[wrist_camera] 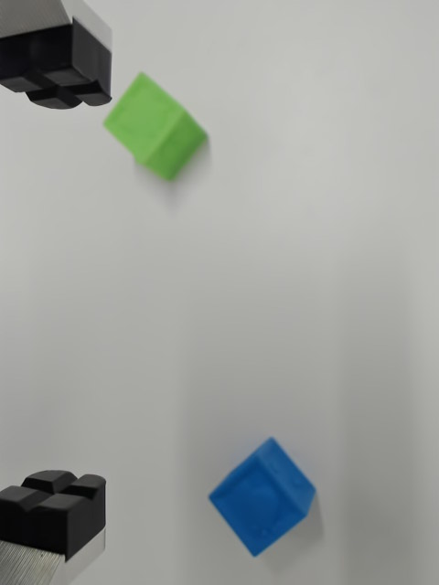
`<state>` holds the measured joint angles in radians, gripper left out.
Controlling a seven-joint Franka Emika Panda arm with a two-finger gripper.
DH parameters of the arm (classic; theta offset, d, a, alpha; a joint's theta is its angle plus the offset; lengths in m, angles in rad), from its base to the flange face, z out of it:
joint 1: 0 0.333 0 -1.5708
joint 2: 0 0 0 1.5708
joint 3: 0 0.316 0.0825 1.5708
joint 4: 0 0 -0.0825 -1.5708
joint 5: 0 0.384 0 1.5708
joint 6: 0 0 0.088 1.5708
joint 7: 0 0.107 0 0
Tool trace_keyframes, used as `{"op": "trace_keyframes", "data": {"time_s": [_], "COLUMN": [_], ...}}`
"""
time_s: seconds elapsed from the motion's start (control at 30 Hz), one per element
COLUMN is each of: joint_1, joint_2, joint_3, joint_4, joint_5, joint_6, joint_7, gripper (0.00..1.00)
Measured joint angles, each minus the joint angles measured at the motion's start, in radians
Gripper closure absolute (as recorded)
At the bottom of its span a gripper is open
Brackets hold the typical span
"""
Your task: Stack cube
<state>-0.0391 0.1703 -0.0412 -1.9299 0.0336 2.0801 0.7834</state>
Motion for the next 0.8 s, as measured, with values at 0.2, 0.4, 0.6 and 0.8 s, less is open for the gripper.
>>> {"op": "trace_keyframes", "data": {"time_s": [0.2, 0.4, 0.6, 0.8], "joint_1": [-0.008, -0.018, -0.030, -0.045], "joint_2": [0.009, 0.018, 0.034, 0.051], "joint_3": [-0.003, -0.005, -0.008, -0.010], "joint_4": [-0.013, -0.029, -0.044, -0.062], "joint_5": [0.000, 0.000, 0.000, 0.000], "joint_6": [0.021, 0.047, 0.079, 0.113], "joint_7": [-0.045, -0.100, -0.169, -0.243], "gripper": [0.00, 0.00, 0.00, 0.00]}}
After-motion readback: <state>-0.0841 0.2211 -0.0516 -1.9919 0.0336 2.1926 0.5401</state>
